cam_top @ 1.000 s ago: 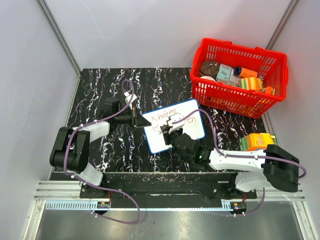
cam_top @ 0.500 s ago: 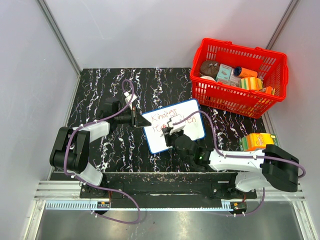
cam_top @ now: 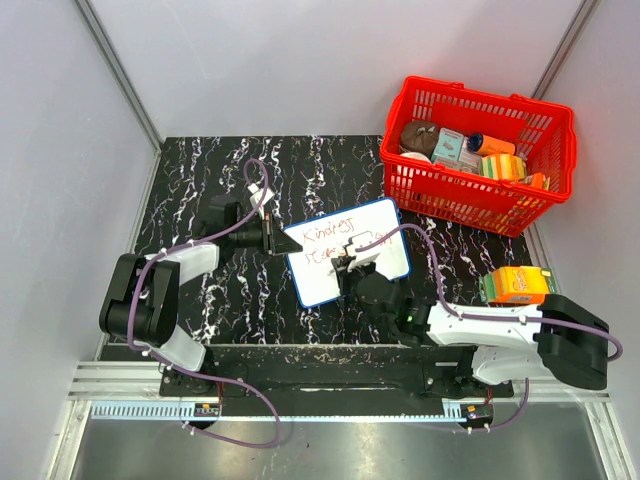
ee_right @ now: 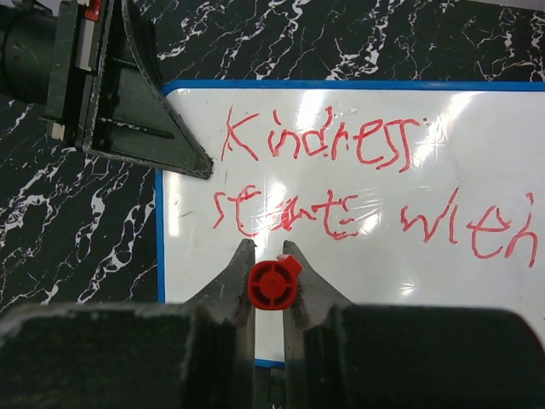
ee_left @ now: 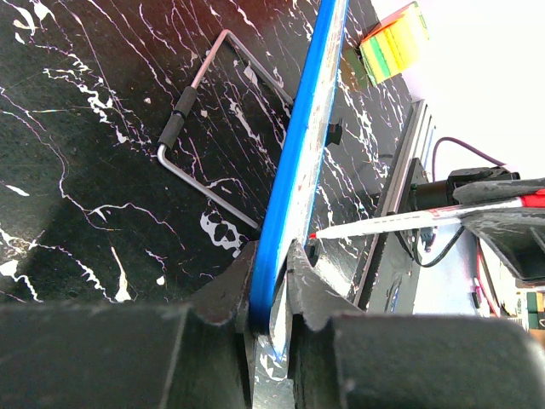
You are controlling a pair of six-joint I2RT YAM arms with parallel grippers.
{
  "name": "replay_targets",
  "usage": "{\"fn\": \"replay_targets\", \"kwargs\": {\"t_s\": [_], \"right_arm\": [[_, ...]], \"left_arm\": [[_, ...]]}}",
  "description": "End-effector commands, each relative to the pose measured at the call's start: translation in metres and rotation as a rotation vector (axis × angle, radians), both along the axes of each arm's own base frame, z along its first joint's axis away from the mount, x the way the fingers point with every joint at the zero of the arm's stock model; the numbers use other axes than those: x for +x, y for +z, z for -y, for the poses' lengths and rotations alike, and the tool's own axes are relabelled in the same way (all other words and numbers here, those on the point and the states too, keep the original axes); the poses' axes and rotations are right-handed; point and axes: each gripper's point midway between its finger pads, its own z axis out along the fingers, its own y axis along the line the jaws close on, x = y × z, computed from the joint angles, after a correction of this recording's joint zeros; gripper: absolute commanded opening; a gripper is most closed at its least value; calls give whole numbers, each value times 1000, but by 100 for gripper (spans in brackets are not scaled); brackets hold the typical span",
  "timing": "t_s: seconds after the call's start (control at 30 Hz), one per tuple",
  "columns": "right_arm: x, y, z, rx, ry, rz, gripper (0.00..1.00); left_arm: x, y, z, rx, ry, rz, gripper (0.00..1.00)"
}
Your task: Write a sentence on the whiteboard
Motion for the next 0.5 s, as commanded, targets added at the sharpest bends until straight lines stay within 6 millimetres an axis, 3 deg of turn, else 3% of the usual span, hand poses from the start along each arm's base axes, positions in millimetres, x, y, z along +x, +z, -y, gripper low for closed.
{"fn": "replay_targets", "kwargs": {"t_s": [0.0, 0.47], "right_arm": [[4, 30, 6, 75, -50, 52, 0], [13, 34, 2, 79, -89, 71, 0]], "left_arm": [[41, -41, -30, 239, 171, 129, 0], [40, -41, -30, 238, 170, 130, 0]]}}
